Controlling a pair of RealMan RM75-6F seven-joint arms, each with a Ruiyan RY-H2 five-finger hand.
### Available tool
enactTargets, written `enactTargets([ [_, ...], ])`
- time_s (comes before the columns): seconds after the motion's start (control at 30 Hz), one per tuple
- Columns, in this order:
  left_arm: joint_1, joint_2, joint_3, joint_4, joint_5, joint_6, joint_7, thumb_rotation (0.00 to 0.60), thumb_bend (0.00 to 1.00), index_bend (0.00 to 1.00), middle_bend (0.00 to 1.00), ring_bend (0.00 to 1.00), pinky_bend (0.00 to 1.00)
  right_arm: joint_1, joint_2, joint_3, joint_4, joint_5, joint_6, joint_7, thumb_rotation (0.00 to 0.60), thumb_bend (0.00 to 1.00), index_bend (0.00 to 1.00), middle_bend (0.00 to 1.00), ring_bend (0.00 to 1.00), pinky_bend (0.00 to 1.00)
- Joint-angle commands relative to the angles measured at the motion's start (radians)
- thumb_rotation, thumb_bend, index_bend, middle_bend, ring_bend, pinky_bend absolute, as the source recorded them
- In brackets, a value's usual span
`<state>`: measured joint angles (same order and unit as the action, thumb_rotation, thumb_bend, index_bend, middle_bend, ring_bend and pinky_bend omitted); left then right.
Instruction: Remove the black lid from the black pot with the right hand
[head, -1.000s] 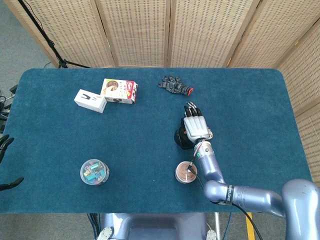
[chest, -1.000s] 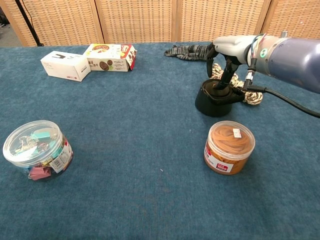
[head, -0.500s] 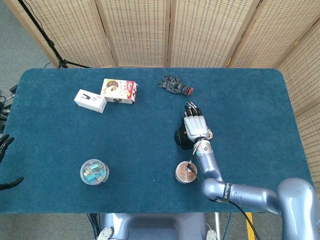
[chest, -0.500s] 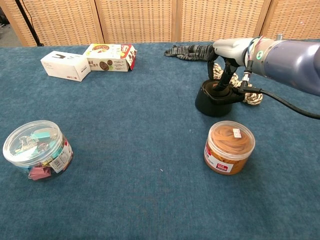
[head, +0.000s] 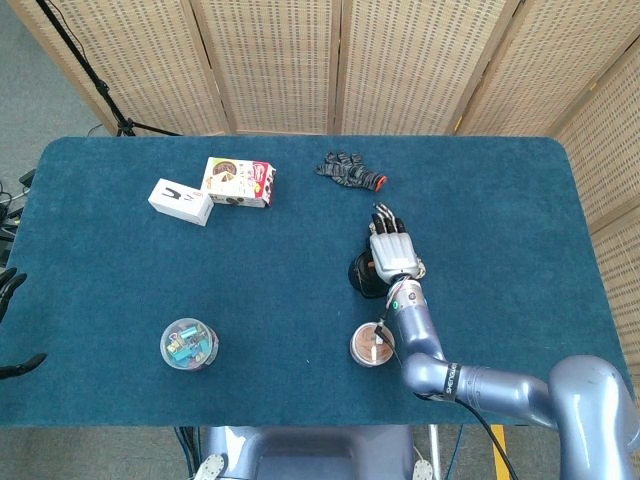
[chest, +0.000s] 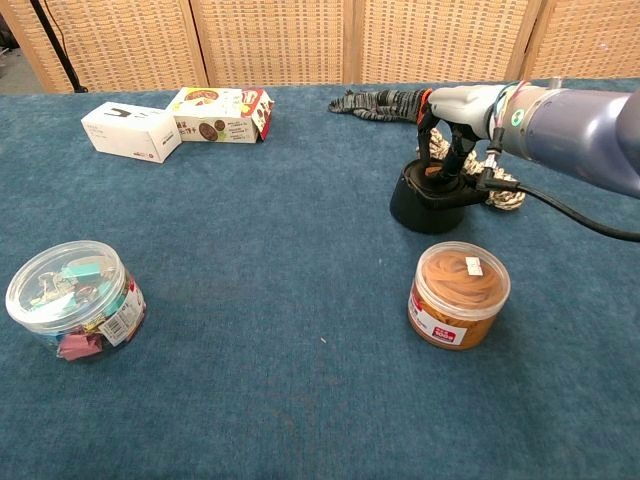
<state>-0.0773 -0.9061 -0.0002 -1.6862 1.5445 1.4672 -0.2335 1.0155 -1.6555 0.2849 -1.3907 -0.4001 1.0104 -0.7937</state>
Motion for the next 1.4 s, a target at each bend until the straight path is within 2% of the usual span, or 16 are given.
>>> enactTargets([
  [0.03,0.000,0.000,0.000,0.000,0.000,0.000,0.000,0.600,0.08,0.00,0.00,0.00,0.00,0.003,-0.003,-0.001,0.004,0.006,-0.004,-0.001,0.600,0.33,0.50,0.00,0.00,0.00],
  [0.3,0.000,0.002,-0.001,0.001,-0.003,-0.001,-0.006,0.600,0.08,0.00,0.00,0.00,0.00,0.010,-0.010,-0.005,0.013,0.012,-0.006,-0.001,0.600,0.37,0.59,0.00,0.00,0.00],
  [0.67,0.002,0.005,0.000,0.004,0.005,0.003,-0.019,0.600,0.08,0.00,0.00,0.00,0.00,0.013,0.031,0.016,-0.067,-0.012,0.048,0.000,0.600,0.38,0.62,0.00,0.00,0.00],
  [0.87,0.006,0.008,0.004,0.008,0.013,0.012,-0.034,0.600,0.08,0.00,0.00,0.00,0.00,0.016,0.073,0.027,-0.153,-0.014,0.096,-0.023,0.600,0.38,0.62,0.00,0.00,0.00],
  [1.1,0.008,0.011,0.008,0.014,0.025,0.017,-0.047,0.600,0.09,0.00,0.00,0.00,0.00,-0.002,0.162,0.021,-0.291,-0.031,0.169,-0.053,0.600,0.38,0.62,0.00,0.00,0.00],
  [1.27,0.010,0.011,0.009,0.014,0.027,0.022,-0.053,0.600,0.08,0.00,0.00,0.00,0.00,-0.041,0.246,-0.011,-0.390,-0.063,0.203,-0.053,0.600,0.38,0.62,0.00,0.00,0.00],
  [1.4,0.010,0.010,0.011,0.013,0.031,0.022,-0.048,0.600,0.08,0.00,0.00,0.00,0.00,-0.089,0.304,-0.057,-0.467,-0.110,0.219,-0.029,0.600,0.39,0.62,0.00,0.00,0.00],
])
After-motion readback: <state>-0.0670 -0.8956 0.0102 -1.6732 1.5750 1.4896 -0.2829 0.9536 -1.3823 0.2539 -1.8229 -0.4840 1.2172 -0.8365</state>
